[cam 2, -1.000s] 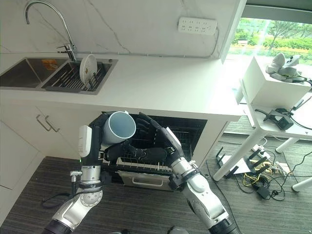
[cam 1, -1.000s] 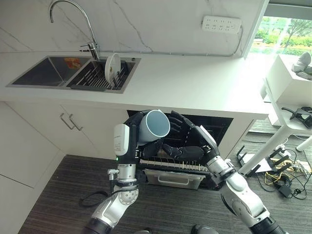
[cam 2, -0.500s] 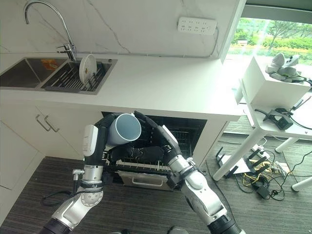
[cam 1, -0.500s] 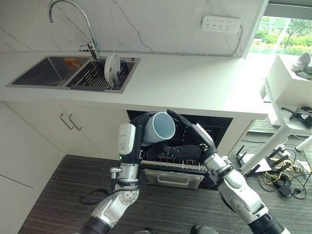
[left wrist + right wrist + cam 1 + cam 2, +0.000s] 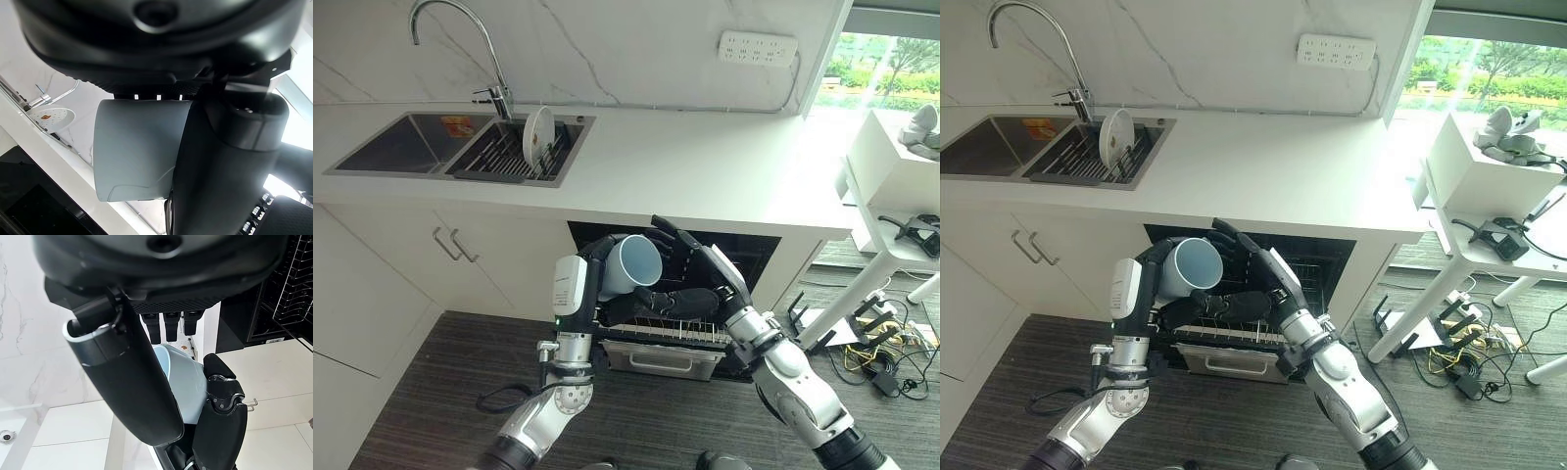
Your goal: Place the dishes in the dishwasher.
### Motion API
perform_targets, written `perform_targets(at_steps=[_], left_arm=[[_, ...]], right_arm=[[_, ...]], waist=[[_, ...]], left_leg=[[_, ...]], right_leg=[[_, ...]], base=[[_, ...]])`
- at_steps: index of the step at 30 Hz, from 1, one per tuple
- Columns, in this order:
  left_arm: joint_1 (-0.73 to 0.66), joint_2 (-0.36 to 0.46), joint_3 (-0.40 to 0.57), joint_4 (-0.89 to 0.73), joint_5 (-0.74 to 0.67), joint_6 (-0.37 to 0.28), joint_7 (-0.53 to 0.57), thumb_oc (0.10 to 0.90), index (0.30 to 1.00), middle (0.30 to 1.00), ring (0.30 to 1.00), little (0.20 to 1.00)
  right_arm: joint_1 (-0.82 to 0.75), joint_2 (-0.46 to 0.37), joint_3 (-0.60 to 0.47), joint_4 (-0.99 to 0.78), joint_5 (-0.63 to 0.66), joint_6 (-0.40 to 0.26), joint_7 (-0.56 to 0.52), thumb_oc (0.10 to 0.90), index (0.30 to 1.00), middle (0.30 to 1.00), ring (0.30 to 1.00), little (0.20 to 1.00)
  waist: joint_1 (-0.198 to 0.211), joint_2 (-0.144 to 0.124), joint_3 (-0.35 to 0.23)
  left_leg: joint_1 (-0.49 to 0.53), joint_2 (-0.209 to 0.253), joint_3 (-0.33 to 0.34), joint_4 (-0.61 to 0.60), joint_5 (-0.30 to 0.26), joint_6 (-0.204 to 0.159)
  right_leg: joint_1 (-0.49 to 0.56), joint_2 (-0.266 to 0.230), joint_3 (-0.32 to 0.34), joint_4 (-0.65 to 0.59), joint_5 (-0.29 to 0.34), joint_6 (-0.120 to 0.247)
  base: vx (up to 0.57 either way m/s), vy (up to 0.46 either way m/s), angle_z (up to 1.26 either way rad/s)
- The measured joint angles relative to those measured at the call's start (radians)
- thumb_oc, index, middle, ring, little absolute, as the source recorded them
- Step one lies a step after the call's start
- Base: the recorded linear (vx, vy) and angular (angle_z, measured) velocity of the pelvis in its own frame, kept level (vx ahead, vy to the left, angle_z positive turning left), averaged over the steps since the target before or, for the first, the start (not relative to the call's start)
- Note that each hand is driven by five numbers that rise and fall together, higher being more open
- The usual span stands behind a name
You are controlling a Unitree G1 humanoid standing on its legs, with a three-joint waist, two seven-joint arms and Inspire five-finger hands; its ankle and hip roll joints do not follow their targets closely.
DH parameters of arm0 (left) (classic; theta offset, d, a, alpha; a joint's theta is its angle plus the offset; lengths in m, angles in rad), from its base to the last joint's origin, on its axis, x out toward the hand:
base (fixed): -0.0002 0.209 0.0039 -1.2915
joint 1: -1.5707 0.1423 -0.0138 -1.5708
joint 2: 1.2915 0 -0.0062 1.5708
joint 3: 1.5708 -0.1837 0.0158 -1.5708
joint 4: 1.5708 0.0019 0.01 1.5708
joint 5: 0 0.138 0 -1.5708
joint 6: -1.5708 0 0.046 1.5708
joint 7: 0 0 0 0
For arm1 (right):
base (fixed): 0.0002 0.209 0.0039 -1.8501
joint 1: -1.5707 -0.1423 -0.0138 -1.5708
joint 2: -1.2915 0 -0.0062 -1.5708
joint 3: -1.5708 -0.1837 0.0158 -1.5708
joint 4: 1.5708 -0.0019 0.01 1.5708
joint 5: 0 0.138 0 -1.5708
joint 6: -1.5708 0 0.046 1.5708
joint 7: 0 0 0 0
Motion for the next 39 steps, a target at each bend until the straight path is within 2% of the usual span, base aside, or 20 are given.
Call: perform_targets(at_steps=[12,16,29,39], left_arm=[[0.013,-0.008,-0.008,0.0,-0.002,0.019,0.05,0.4,0.3,0.3,0.3,0.3],[0.016,-0.042,-0.009,0.001,-0.04,0.019,0.062,0.4,0.3,0.3,0.3,0.3],[0.017,-0.042,-0.015,0.006,-0.08,0.021,0.089,0.4,0.3,0.3,0.3,0.3],[0.017,-0.04,-0.02,0.01,-0.08,0.039,0.087,0.4,0.3,0.3,0.3,0.3]], right_arm=[[-0.002,0.037,0.041,0.001,0.017,0.002,-0.022,0.8,0.9,0.9,0.9,0.9],[-0.016,0.037,0.05,0.001,0.044,0.002,-0.029,0.8,0.9,0.9,0.9,0.9],[-0.056,0.056,0.091,0.019,0.043,0.002,-0.064,0.8,0.9,0.9,0.9,0.9],[-0.079,0.054,0.107,0.046,-0.038,0.003,-0.084,0.8,0.9,0.9,0.9,0.9]], waist=[[0.005,-0.006,0.003],[0.003,-0.01,0.004],[0.009,-0.011,0.003],[0.03,-0.011,0.003]], left_leg=[[-0.003,0.0,-0.003,0.0,0.0,0.0],[-0.003,0.001,-0.003,0.0,0.001,-0.001],[-0.002,0.0,-0.006,0.001,0.002,-0.001],[-0.003,0.0,-0.008,0.001,0.005,0.0]], right_leg=[[0.0,0.001,-0.001,0.0,-0.002,0.002],[0.0,0.002,-0.001,0.0,-0.001,0.001],[0.002,0.002,-0.002,0.001,-0.001,-0.001],[0.002,0.001,-0.003,0.004,-0.001,0.0]], base=[[0.0,0.0,0.0],[0.0,0.0,0.0],[0.0,0.0,0.0],[0.0,0.0,0.0]])
